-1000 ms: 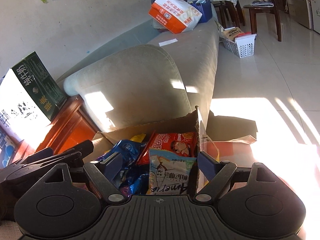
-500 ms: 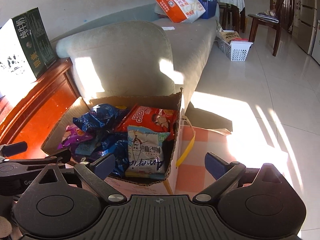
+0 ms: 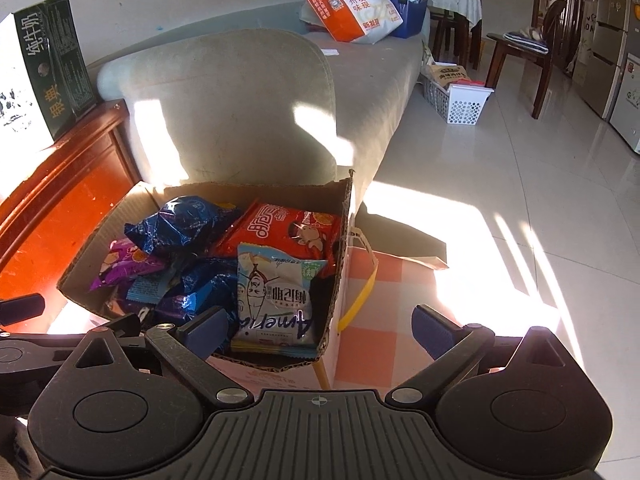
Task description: Organize snacks
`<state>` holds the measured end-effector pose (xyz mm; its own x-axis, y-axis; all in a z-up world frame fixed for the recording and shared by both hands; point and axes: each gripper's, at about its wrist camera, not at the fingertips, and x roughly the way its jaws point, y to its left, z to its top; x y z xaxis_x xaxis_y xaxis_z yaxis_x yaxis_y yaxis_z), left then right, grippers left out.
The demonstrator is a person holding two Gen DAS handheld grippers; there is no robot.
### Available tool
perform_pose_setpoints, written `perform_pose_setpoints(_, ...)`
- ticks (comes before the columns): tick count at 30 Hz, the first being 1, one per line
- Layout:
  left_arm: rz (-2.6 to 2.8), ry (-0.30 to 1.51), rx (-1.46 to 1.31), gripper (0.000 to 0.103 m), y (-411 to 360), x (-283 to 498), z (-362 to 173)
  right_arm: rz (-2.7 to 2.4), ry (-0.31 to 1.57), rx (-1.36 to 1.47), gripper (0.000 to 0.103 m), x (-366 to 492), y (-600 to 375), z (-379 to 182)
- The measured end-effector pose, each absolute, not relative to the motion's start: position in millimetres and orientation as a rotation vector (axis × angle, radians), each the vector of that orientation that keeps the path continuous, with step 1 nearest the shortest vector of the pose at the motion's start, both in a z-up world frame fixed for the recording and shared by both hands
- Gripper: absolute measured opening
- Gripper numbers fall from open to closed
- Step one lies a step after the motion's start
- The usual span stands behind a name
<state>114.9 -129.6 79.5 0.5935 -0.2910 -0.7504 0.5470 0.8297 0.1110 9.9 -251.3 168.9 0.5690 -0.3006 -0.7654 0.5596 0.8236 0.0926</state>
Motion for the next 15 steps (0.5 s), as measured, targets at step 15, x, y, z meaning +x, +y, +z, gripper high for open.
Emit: perform_pose_setpoints(15, -0.473, 0.799, 0.350, 0.102, -130.0, 117.6, 79.5, -0.528, 0.845, 0.269, 0.100, 16.3, -244.1, 163.2)
